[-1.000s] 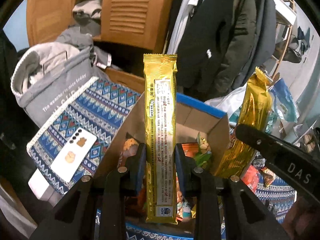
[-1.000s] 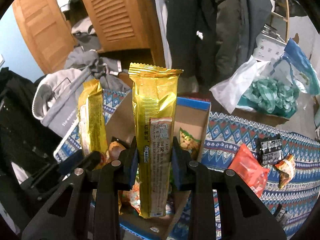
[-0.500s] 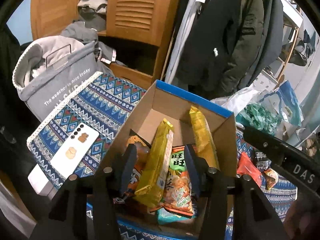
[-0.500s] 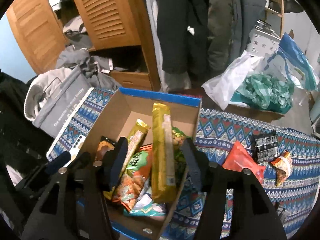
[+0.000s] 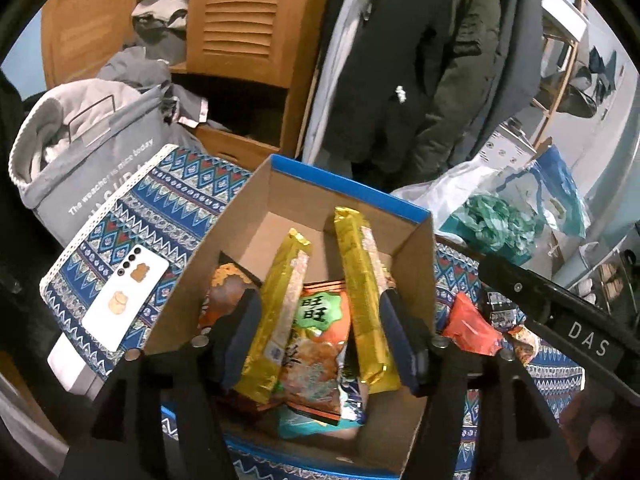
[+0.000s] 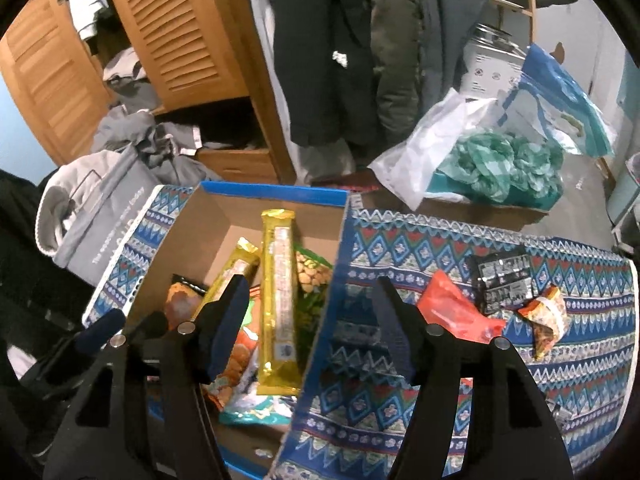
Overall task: Organize snacks
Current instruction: 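Move both tools back from the box toward the red and black bags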
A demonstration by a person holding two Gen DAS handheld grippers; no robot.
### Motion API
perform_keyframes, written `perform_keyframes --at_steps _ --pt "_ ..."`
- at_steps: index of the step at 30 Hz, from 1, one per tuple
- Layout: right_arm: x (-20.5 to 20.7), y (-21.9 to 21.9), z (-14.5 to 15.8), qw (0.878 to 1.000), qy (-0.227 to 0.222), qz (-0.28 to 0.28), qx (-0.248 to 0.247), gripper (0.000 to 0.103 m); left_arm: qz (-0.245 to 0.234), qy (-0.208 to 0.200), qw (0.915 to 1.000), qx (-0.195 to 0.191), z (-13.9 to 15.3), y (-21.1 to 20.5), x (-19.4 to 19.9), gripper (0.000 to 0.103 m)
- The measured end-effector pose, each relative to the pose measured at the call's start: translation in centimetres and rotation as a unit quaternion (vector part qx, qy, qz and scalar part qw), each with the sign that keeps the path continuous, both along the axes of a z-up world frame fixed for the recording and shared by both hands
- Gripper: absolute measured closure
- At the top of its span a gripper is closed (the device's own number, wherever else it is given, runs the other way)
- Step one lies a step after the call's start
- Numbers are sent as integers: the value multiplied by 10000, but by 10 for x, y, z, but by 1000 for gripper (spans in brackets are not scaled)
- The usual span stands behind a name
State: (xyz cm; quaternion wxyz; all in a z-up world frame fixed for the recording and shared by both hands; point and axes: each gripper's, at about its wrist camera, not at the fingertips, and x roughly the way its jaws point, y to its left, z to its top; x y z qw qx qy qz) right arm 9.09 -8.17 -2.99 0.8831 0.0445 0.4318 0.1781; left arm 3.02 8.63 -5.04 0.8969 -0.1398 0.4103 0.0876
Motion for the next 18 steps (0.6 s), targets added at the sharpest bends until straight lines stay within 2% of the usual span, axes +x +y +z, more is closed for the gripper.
perform_keyframes --at_steps 5,8,18 --pt "-2 -17 -2 9999 -9 -135 -49 32 -143 77 9999 -23 0 -18 5 35" --pt "-1 -30 -5 9997 8 -231 -108 32 -253 115 9996 -34 0 -32 7 31" --pt "0 -82 -22 9976 169 -612 -264 32 -709 338 9969 -17 -8 -84 19 30"
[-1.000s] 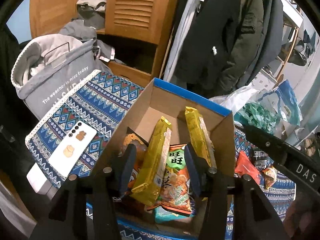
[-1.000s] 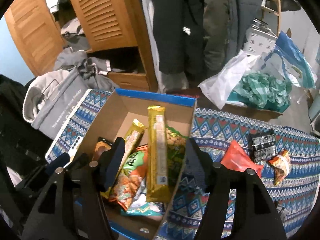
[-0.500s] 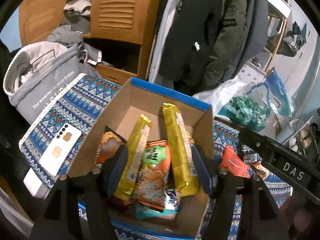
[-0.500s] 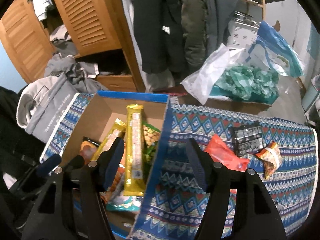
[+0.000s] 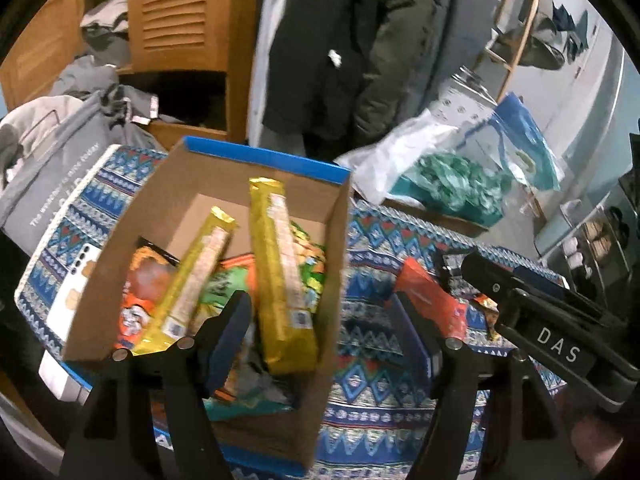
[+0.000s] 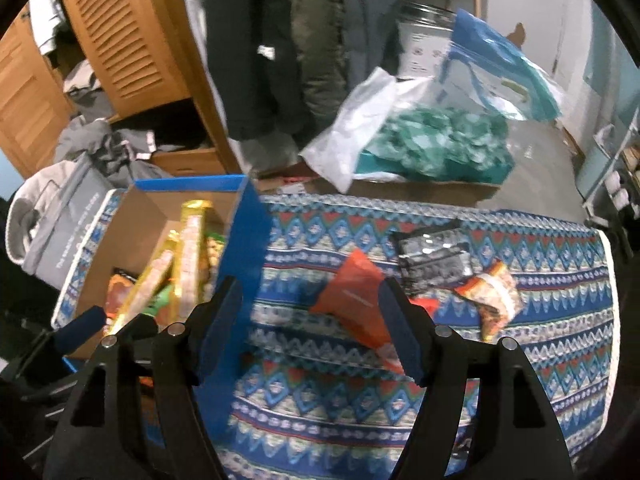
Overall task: Organize snacks
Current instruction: 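Move both tools back from the box toward the red and black bags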
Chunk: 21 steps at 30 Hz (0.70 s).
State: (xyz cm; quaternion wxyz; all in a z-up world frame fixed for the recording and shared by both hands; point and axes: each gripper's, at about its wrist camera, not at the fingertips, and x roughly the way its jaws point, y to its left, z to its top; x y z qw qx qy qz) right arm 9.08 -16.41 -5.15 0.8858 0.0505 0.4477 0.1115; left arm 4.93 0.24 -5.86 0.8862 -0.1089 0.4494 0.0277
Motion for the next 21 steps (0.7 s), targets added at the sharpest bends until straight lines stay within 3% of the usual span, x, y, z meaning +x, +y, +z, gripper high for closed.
perform_keyframes --at_steps 11,21 --pt "8 -67 -29 9981 251 -562 -52 32 -268 354 9990 70 -20 -48 16 30" --pt "34 -100 -64 9958 505 -711 -274 32 -388 591 9970 314 -46 -87 38 30"
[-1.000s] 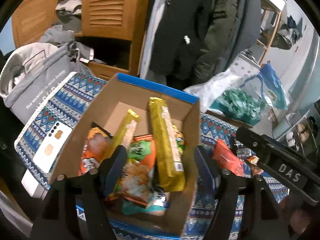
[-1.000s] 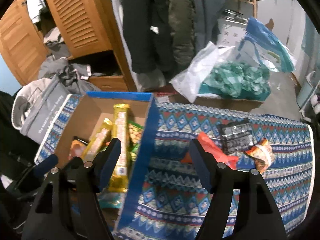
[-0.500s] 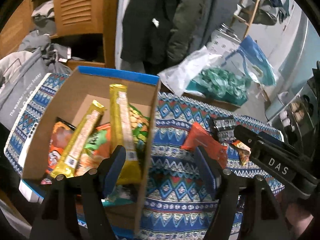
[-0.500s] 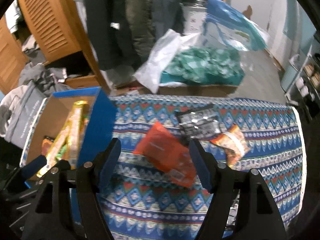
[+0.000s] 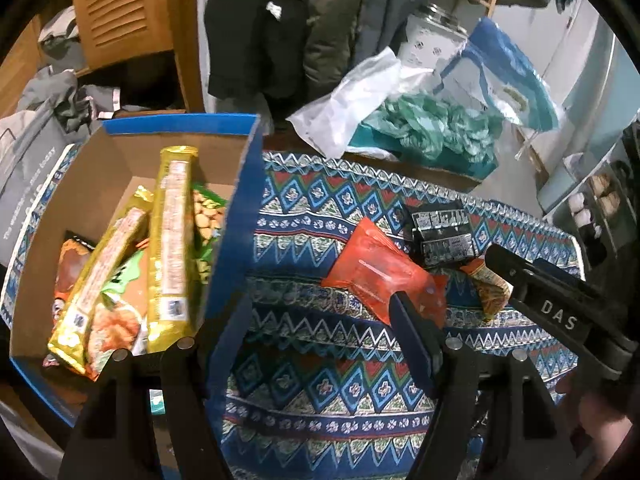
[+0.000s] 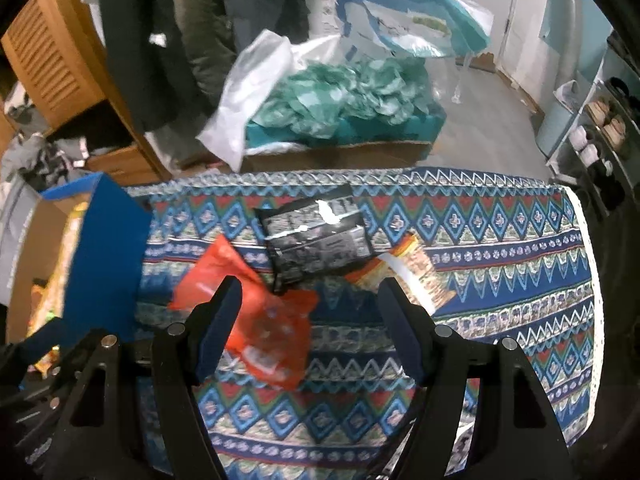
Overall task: Organize snacks
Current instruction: 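Move both tools back from the box toward the red and black bags, then grasp the red bag with the left tool while the right tool grasps the black bag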
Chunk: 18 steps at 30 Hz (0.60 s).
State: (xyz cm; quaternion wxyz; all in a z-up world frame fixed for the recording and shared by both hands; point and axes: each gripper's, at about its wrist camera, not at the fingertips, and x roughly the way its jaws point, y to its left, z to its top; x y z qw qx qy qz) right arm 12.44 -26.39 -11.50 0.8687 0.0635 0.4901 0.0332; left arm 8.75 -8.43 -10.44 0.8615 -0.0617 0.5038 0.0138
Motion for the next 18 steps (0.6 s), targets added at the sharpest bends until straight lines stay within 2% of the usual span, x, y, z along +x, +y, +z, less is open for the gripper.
perform_keyframes --at_steps 10,18 --pt "30 -5 -56 9990 411 136 -70 32 29 437 9988 225 -38 -19 29 30" --pt "41 8 -83 9971 629 314 -300 32 42 704 9973 191 -60 -13 35 30"
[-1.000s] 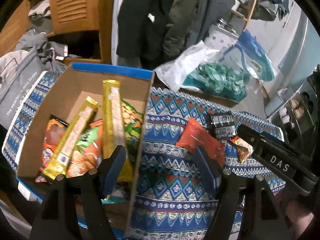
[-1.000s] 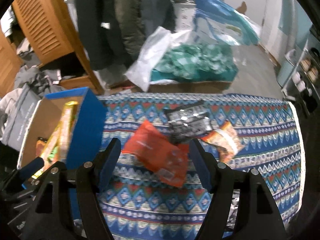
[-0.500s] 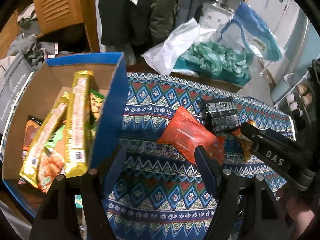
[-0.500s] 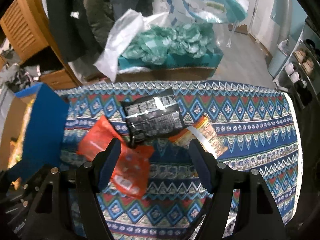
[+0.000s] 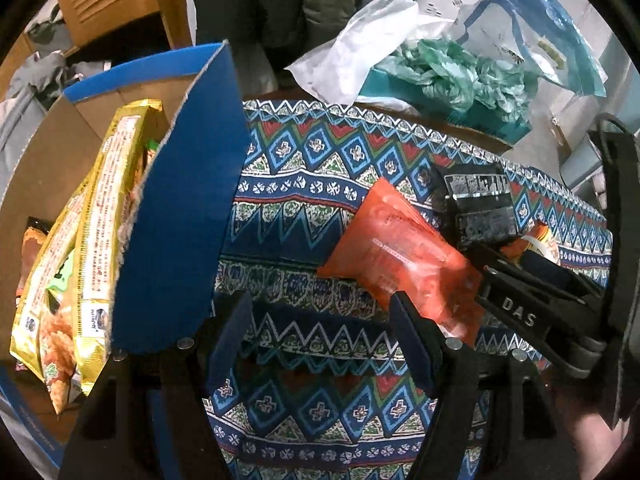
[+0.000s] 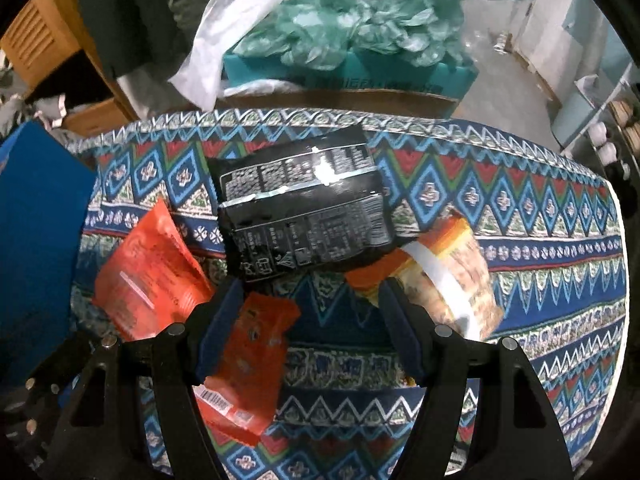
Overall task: Organize snacks
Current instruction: 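Grasp the red bag with the left tool while the right tool grasps the black bag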
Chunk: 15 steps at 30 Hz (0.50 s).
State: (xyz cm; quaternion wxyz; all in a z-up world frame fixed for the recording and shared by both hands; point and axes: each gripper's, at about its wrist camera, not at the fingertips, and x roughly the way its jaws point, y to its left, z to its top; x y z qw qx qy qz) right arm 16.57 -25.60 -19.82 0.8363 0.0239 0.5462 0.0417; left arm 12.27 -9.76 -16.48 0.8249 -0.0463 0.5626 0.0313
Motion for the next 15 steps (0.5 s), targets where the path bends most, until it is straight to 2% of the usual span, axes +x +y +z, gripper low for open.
perform_keyframes --at_steps 3,9,15 --pt "-5 6 -1 9998 66 124 -159 32 -91 26 9999 76 -2 -2 -2 30" --pt "-26 8 -3 9990 319 276 -134 32 -110 46 9999 15 -2 -2 -8 30" --pt "-52 10 -13 9975 649 253 109 32 -102 57 9999 -86 3 0 -17 30"
